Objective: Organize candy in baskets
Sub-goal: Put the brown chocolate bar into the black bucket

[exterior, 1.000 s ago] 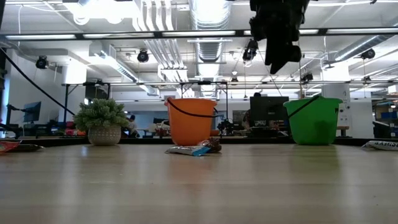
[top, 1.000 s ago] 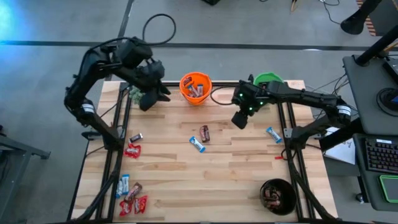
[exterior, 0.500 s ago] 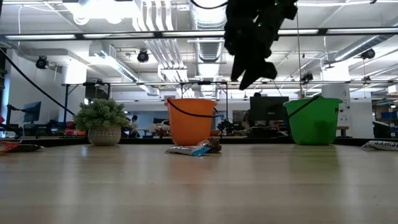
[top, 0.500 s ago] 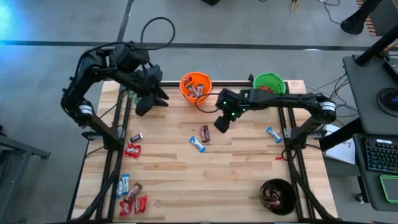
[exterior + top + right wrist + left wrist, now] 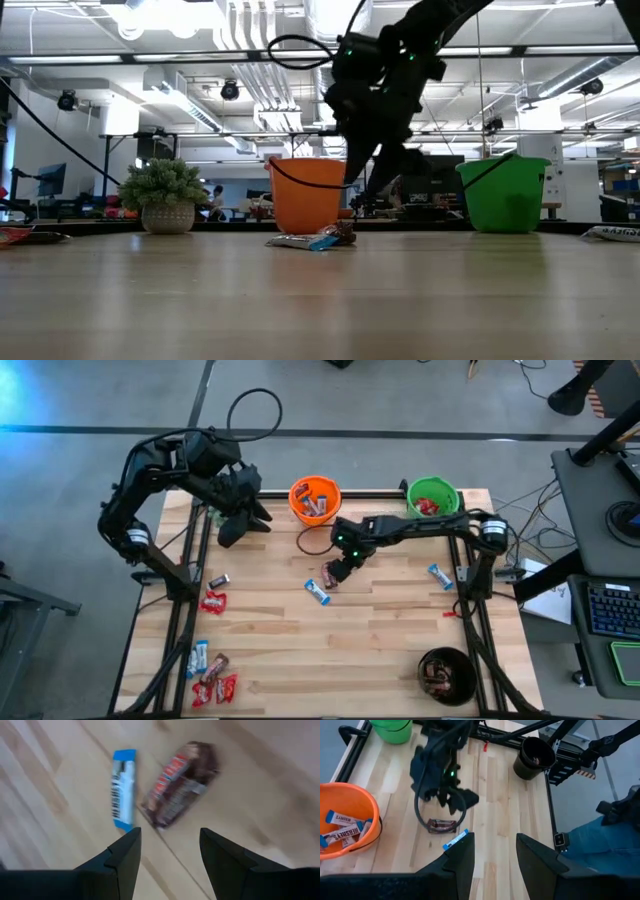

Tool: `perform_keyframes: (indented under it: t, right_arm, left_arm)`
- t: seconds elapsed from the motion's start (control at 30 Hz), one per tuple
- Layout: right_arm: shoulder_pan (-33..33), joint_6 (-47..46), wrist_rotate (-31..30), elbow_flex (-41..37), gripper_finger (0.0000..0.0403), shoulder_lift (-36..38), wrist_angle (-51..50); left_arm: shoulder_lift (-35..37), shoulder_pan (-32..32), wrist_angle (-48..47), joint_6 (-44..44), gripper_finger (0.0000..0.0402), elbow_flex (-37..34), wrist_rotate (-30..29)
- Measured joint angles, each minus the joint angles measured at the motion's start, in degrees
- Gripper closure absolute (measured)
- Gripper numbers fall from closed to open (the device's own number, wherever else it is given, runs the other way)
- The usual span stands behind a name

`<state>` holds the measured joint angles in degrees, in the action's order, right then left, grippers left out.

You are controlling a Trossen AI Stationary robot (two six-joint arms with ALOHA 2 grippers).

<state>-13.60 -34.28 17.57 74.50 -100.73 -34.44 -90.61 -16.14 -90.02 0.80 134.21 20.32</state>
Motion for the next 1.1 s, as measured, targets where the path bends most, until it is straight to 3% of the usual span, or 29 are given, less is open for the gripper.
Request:
perform_keyframes:
  t: [0.17, 0.33, 1.1]
  right_arm:
    - [0.78, -0.41, 0.18, 0.01, 0.0213, -2.15, 3.96]
    - [0.83, -2.23, -5.65, 0.07, 0.0213, -3.26, 4.08]
    - [0.84, -7.89, -6.16, 0.0, 0.0213, -6.58, 9.49]
  left_arm:
    - [0.0, 0.0, 0.0, 0.0, 0.0274, 0.0, 0.0]
    - [0.0, 0.0, 0.0, 0.0, 0.0274, 0.0, 0.0]
    - [-0.02, -0.01, 0.0, -0.46, 0.0274, 0.0, 0.0]
